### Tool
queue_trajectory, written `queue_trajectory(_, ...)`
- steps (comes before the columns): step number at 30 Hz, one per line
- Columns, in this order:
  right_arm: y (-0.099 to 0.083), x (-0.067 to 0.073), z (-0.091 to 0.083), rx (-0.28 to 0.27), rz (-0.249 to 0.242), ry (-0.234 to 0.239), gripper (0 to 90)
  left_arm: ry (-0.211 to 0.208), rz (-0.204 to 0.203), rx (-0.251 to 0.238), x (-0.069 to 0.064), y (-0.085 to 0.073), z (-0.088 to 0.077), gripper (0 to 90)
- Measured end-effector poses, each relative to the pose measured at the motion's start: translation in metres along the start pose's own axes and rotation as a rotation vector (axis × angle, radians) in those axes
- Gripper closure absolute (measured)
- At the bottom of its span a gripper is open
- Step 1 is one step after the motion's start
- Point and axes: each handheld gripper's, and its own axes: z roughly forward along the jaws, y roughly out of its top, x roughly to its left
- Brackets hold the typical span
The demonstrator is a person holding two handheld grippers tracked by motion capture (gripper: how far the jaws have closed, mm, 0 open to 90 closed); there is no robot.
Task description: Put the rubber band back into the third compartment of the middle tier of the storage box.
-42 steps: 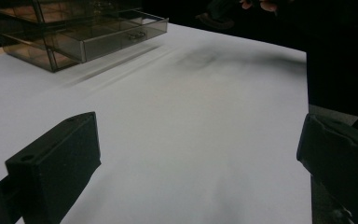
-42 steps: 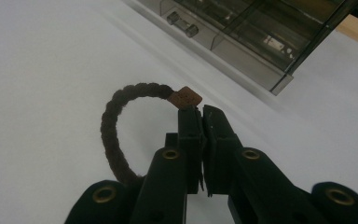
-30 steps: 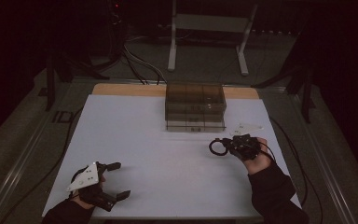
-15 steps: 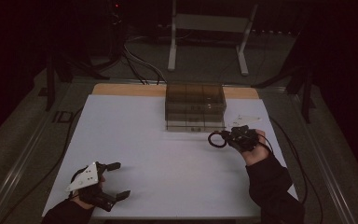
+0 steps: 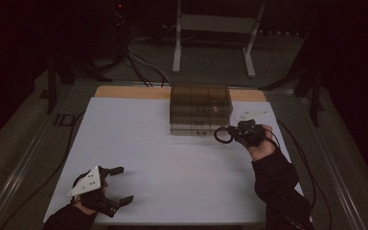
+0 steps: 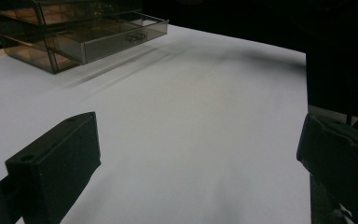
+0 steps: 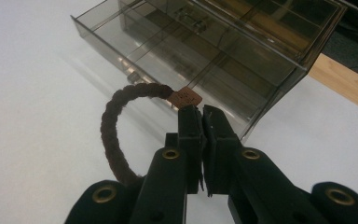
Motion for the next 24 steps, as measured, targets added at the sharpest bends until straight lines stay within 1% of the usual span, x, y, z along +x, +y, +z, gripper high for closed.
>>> queue_trajectory(12,0.012,-0.012,0.004,-0.001,0.017,-0.016,87.1,0.0,-0.001,-0.002,0.0,0.0,0.0,0.2)
queue_trajectory(19,0.02,-0.018,0.01,0.01,0.018,-0.028,87.1,0.0,-0.002,-0.002,0.0,0.0,0.0,0.2)
queue_trajectory(24,0.026,-0.023,0.014,0.014,0.029,-0.034,87.1,0.0,-0.002,-0.003,0.0,0.0,0.0,0.2)
